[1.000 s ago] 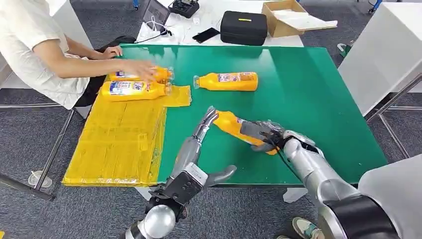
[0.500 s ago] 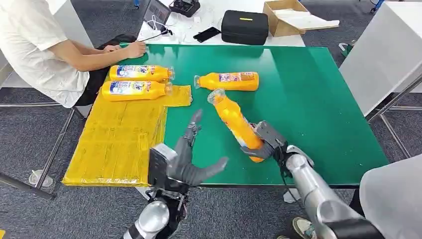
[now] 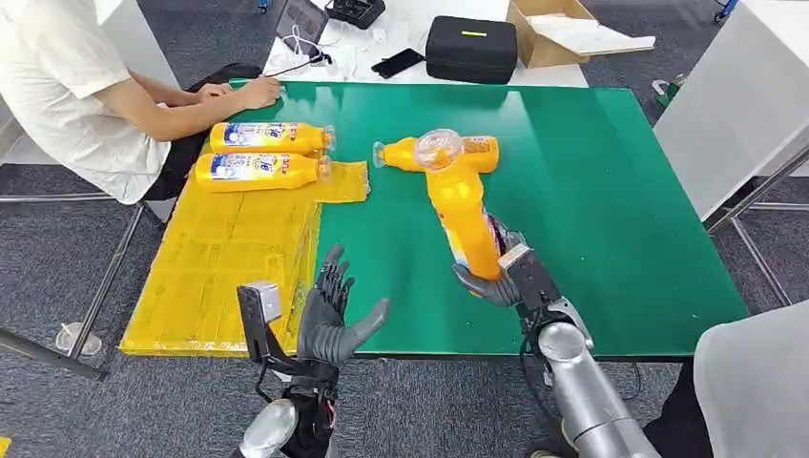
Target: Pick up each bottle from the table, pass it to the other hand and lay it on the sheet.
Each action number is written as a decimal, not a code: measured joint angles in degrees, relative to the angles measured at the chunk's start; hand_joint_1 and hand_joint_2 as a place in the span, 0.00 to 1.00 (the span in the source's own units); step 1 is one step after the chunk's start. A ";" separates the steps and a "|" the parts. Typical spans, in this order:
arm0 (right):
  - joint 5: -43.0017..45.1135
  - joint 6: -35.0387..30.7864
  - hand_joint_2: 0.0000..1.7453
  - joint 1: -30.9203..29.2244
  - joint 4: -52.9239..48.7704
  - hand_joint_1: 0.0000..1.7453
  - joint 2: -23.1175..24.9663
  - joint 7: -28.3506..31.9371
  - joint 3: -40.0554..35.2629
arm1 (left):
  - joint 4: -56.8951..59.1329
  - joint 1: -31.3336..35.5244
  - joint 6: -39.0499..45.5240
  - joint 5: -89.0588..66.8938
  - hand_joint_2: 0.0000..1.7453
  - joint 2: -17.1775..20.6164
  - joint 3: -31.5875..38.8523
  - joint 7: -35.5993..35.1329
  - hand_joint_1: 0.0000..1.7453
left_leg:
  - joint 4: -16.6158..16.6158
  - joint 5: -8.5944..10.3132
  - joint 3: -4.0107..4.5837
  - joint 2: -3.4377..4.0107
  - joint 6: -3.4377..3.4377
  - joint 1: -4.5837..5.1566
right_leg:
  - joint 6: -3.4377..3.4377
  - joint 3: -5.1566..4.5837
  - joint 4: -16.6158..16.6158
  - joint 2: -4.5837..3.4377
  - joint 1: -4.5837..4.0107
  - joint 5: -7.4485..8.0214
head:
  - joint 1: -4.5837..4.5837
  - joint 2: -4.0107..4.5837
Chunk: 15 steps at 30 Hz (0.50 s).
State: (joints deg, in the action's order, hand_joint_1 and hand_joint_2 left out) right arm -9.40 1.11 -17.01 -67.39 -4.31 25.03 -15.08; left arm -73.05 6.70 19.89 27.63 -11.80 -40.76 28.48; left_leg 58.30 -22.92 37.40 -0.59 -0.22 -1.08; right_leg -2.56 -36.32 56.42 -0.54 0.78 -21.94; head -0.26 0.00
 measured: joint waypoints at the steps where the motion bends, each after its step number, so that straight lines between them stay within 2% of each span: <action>1: 0.02 -0.04 1.00 0.12 -0.56 1.00 0.07 0.00 -0.11 | 0.00 -0.06 0.00 0.02 1.00 0.07 0.13 -0.02 0.00 | 0.00 0.00 0.00 0.01 0.00 0.00 | 0.00 -0.01 0.00 0.00 0.00 0.00 | 0.00 0.00; 9: -0.98 -0.52 1.00 0.87 -2.68 1.00 0.20 0.65 -1.00 | -0.04 -0.39 -0.26 1.35 1.00 0.17 0.28 -0.48 0.00 | 0.00 0.01 0.03 0.00 -0.01 0.02 | 0.00 0.00 0.00 0.01 0.01 0.00 | 0.00 0.00; 15: -3.56 -0.87 1.00 1.11 -3.38 1.00 1.14 0.50 -6.10 | -0.07 -0.20 -0.83 2.40 1.00 0.22 0.52 0.22 0.00 | 0.00 0.01 0.02 0.00 0.01 -0.02 | 0.01 -0.04 0.00 0.01 -0.01 -0.01 | 0.00 0.00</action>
State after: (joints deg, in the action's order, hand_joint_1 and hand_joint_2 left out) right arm -12.96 0.24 -15.90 -70.77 -3.17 25.53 -21.18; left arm -73.11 6.50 19.06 30.03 -11.58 -40.24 28.70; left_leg 58.30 -22.91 37.42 -0.58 -0.21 -1.10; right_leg -2.55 -36.36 56.42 -0.53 0.77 -21.94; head -0.26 0.00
